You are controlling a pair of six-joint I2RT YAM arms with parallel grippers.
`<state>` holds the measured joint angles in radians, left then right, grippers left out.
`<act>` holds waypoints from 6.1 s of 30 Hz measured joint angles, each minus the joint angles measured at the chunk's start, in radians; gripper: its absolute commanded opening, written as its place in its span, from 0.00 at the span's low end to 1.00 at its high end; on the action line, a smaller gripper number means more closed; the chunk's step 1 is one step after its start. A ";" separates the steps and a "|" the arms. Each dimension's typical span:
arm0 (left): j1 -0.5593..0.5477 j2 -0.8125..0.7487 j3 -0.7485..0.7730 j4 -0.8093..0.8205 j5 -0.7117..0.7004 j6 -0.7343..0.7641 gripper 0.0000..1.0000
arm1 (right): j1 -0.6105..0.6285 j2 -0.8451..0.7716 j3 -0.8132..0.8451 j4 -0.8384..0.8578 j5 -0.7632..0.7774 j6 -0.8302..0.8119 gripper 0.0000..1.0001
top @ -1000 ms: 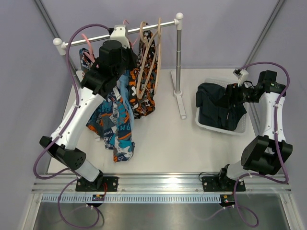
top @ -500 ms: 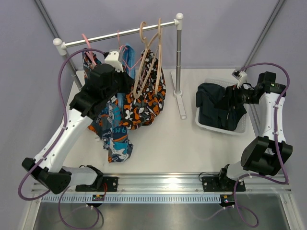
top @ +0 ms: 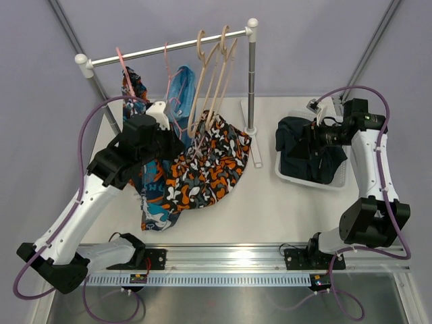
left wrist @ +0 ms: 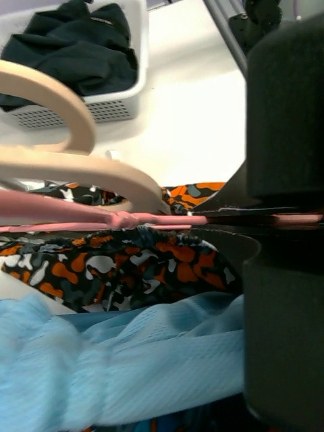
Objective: Remove the shorts from the hanger
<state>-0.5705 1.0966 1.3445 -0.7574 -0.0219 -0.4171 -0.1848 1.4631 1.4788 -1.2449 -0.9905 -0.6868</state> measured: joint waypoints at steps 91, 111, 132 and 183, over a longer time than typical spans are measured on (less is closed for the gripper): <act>-0.191 -0.175 -0.172 -0.079 0.314 -0.002 0.00 | 0.737 -0.086 -0.252 0.682 0.635 0.461 0.06; -0.191 -0.201 0.005 -0.154 0.341 0.071 0.00 | 0.496 -0.080 -0.358 0.793 0.515 0.554 0.00; -0.191 -0.100 -0.053 0.205 0.422 0.001 0.00 | 0.641 -0.192 -0.486 0.798 0.283 0.560 0.00; 0.062 0.647 0.918 -0.337 -0.138 -0.006 0.00 | 0.424 -0.248 -0.408 0.769 0.472 0.505 0.82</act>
<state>-0.5087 1.7435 2.2623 -1.0946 -0.1604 -0.4229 0.2394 1.2156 1.0706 -0.4763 -0.5190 -0.1822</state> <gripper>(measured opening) 0.034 0.819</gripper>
